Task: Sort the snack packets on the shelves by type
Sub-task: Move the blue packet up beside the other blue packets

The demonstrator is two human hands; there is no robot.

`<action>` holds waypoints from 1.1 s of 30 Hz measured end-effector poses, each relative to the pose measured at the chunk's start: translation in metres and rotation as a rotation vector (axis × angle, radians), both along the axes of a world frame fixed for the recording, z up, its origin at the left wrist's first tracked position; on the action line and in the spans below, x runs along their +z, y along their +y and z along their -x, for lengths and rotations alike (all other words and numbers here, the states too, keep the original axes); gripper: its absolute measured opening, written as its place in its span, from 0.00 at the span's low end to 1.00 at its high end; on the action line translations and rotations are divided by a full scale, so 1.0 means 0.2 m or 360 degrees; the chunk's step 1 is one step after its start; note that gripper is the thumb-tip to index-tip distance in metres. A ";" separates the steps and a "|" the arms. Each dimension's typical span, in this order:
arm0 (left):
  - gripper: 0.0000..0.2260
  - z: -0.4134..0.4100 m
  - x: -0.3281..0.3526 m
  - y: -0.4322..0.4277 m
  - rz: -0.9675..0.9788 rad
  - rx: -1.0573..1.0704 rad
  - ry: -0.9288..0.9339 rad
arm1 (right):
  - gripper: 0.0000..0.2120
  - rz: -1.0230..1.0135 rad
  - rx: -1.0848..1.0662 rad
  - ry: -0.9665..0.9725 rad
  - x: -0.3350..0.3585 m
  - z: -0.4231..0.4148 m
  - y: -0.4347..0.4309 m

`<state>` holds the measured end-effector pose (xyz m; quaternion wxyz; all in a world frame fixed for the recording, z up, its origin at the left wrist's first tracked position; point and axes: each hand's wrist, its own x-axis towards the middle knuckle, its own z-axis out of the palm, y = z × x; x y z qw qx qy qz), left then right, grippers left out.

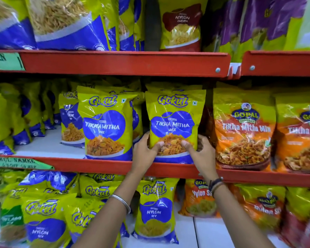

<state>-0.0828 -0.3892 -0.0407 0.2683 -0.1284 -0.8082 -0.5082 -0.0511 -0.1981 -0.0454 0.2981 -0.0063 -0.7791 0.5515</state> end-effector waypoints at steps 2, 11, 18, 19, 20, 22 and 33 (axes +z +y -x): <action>0.20 0.01 0.01 -0.01 0.0060 -0.0011 -0.0049 | 0.34 -0.0079 -0.0011 -0.0057 0.01 0.01 0.02; 0.18 0.21 0.42 0.03 -0.0398 0.0031 -0.0172 | 0.16 -0.0078 -0.0223 0.0279 0.43 0.18 0.04; 0.16 0.44 0.57 0.06 -0.0316 0.0313 -0.0137 | 0.12 -0.0492 -0.0500 0.0143 0.58 0.43 0.10; 0.16 0.44 0.57 0.06 -0.0243 0.0339 -0.0097 | 0.11 -0.0535 -0.0511 0.0153 0.58 0.44 0.11; 0.15 0.44 0.57 0.06 -0.0183 0.0360 -0.0062 | 0.11 -0.0569 -0.0518 0.0162 0.57 0.45 0.11; 0.14 0.43 0.56 0.06 -0.0131 0.0384 -0.0001 | 0.12 -0.0616 -0.0534 0.0200 0.55 0.45 0.11; 0.26 0.06 0.17 0.14 0.0614 0.0328 0.0506 | 0.23 -0.0870 -0.0383 0.0728 0.19 0.13 -0.06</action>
